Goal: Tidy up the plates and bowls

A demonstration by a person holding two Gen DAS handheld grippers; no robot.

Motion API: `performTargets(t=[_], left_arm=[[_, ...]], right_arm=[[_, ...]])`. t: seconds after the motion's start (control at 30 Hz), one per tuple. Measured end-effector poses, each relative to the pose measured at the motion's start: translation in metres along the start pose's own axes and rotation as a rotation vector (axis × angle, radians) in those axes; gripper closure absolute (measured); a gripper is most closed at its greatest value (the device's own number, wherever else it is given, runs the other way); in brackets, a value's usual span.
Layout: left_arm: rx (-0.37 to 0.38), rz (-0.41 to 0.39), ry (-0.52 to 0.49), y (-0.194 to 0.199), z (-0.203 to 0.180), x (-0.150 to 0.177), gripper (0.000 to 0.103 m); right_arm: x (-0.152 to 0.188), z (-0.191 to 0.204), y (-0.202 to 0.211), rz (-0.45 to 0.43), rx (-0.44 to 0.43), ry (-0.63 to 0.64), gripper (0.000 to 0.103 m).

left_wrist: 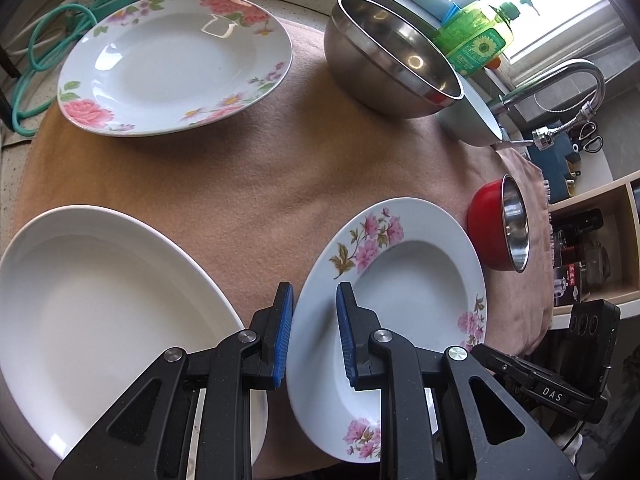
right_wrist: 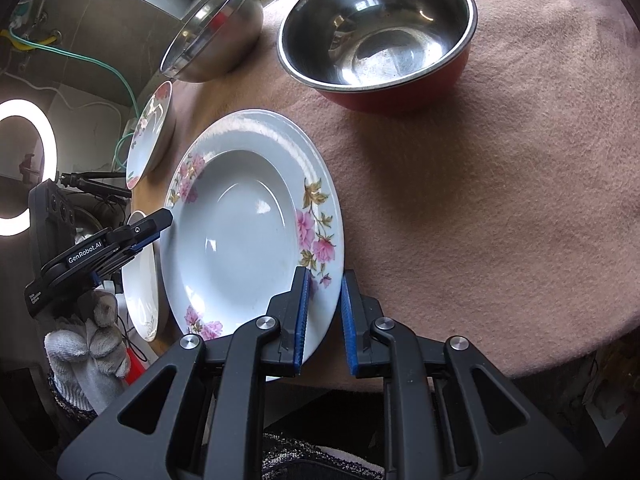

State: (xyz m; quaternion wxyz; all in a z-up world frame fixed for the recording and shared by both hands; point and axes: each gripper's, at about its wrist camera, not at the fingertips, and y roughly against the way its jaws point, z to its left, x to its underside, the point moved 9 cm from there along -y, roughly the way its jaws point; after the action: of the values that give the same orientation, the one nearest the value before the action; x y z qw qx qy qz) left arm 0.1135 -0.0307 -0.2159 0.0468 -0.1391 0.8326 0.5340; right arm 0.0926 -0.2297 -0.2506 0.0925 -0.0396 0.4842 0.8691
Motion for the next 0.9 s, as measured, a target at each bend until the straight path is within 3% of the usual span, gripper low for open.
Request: performTargets(t=[0.3,0.37,0.43,0.6,0.7,0.9], left_arm=[[0.008,-0.016,0.013,0.005,0.002,-0.001,0.083],[0.003,-0.031,0.003,0.009,0.001,-0.003,0.083],[-0.002,-0.044,0.001,0.012,0.001,-0.006,0.083],[0.004,-0.069,0.013,0.020,0.003,-0.008,0.079],[0.012,-0.084,0.025,0.027,0.004,-0.010,0.077],[0.004,-0.122,0.027,0.043,0.009,-0.017,0.070]], right_arm=[[0.001,-0.002,0.006,-0.019,0.011,-0.003,0.086],[0.000,-0.004,0.011,-0.038,0.026,0.000,0.082],[-0.001,-0.005,0.016,-0.056,0.035,0.003,0.070],[-0.005,-0.002,0.031,-0.100,0.039,0.016,0.065],[-0.010,0.005,0.041,-0.132,0.044,0.045,0.052],[-0.024,0.027,0.046,-0.157,0.045,0.109,0.051]])
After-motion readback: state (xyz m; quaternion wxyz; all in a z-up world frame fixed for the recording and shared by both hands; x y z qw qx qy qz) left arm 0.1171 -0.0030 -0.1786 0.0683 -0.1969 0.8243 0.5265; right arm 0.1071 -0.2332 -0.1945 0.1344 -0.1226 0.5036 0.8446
